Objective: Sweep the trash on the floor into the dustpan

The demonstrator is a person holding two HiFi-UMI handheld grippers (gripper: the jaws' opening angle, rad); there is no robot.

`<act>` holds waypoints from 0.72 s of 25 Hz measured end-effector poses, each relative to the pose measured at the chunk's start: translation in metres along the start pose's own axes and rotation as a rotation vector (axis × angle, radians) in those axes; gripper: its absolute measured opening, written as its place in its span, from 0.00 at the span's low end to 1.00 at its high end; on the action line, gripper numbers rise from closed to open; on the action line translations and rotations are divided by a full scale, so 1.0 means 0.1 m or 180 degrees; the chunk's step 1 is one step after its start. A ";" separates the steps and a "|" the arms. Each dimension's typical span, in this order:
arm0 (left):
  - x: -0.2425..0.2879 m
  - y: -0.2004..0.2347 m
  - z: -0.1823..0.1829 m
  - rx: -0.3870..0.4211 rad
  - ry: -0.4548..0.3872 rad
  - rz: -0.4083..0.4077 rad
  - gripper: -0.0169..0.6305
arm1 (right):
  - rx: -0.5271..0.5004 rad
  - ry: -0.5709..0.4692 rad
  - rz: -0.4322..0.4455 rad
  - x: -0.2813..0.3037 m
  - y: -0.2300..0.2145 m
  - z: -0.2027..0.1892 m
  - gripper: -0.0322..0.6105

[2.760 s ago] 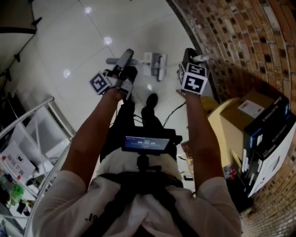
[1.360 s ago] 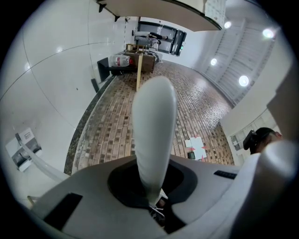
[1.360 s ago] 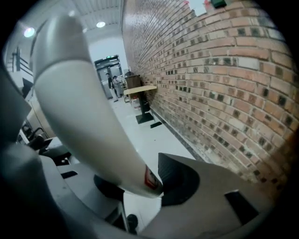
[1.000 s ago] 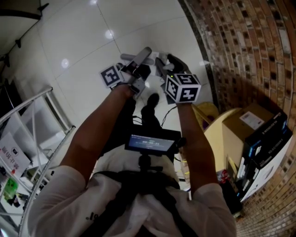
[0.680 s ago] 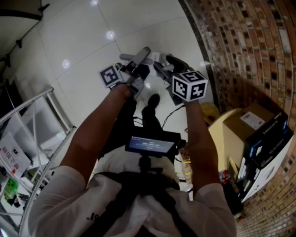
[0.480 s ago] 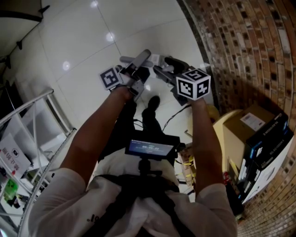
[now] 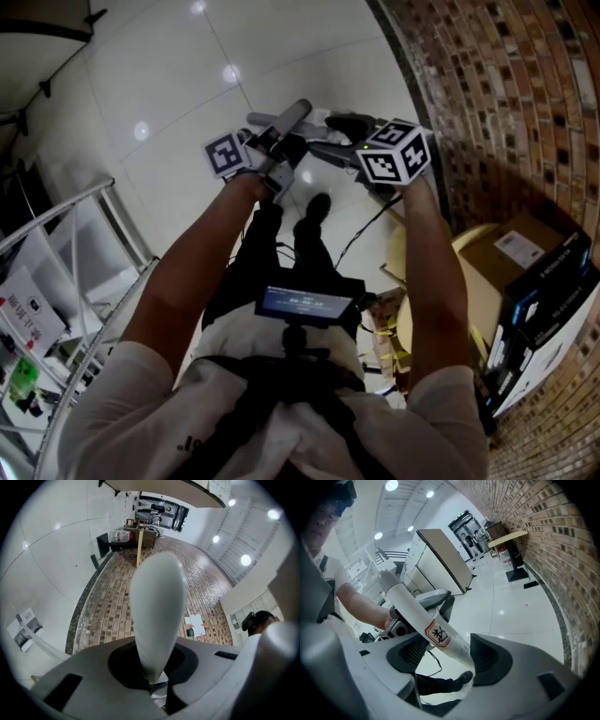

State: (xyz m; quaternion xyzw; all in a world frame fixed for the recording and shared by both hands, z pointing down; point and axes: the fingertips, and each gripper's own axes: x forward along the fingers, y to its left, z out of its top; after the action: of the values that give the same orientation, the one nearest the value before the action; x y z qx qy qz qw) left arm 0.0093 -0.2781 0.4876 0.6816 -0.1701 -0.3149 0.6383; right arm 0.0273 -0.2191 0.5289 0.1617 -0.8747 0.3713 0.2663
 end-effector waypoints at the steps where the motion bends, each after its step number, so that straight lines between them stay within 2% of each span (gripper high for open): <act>1: 0.00 0.00 0.00 0.0011 0.0004 0.0001 0.05 | 0.0004 -0.0007 -0.0010 0.00 0.00 0.00 0.51; 7: -0.03 0.00 0.06 0.0133 0.0002 0.0061 0.05 | -0.0015 0.0024 -0.0186 -0.02 -0.02 -0.07 0.53; 12: 0.05 -0.09 0.09 0.0279 0.0139 0.0042 0.12 | 0.0071 -0.0079 -0.0322 -0.07 -0.11 -0.03 0.54; 18: 0.04 -0.10 0.08 0.0321 0.0129 0.0076 0.16 | 0.0198 -0.0221 -0.0458 -0.17 -0.14 -0.07 0.57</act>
State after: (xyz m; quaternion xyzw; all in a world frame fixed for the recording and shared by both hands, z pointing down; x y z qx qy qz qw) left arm 0.0049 -0.2855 0.4768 0.7170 -0.1810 -0.2845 0.6102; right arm 0.0501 -0.2216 0.5307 0.2451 -0.8576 0.3723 0.2567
